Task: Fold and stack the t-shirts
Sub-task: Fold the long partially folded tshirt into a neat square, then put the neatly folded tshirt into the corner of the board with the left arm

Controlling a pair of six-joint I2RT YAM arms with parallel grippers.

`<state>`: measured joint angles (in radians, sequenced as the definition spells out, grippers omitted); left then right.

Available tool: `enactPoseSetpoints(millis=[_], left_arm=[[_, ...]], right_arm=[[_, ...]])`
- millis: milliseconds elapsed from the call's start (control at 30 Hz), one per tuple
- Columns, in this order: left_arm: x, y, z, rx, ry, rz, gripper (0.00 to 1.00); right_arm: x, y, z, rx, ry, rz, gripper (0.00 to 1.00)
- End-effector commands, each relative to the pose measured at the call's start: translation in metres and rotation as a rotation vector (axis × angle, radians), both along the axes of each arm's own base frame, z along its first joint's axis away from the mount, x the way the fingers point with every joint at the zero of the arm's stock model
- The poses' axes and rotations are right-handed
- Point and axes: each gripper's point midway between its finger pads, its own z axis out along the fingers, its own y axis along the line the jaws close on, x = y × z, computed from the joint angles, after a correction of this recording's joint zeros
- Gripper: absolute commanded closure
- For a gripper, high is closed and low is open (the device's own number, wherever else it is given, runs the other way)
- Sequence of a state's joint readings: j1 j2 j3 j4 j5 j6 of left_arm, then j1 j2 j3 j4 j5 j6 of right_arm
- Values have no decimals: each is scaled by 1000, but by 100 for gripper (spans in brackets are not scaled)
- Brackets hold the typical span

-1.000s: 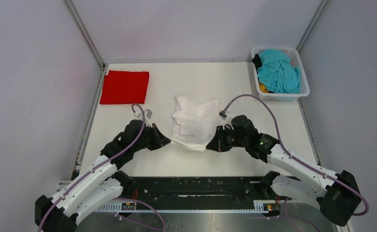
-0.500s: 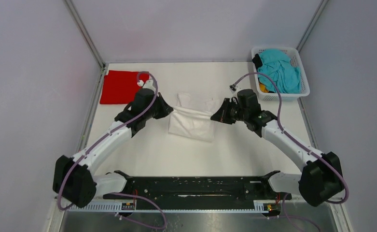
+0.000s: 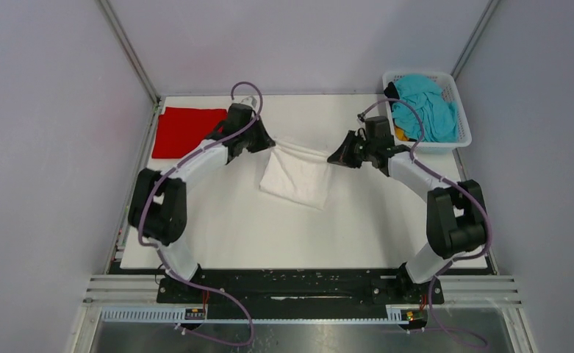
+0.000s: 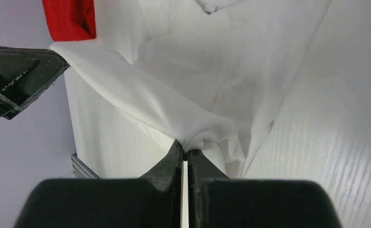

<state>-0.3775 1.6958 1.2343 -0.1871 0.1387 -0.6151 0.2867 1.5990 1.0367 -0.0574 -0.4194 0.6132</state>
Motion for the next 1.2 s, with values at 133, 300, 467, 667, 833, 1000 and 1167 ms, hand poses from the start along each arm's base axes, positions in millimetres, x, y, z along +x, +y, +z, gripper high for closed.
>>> enactPoseSetpoints(millis=[133,300,467,667,833,1000,1167], left_arm=[[89,-15,-16,34,-36,-2,100],[129,-25,-49,26,7,13,80],[150,-34,-22,-16,-26,-17,10],[124,-25,-16,14,-56,-59,1],[92,-34,-50,19,34,-215,1],[75,-31,-85,66,162,-280,8],[61,-35,-104,88,224,-324,17]], right_arm=[[75,-23,-11,65,-37,-85,100],[120,-34,-44,53,6,-142,69],[152,-42,-32,31,-8,-161,1],[125,-43,-17,14,-68,-125,1],[95,-45,-19,27,-61,-122,1],[70,-49,-14,19,-63,-113,1],[49,-57,-5,-9,-94,-116,0]])
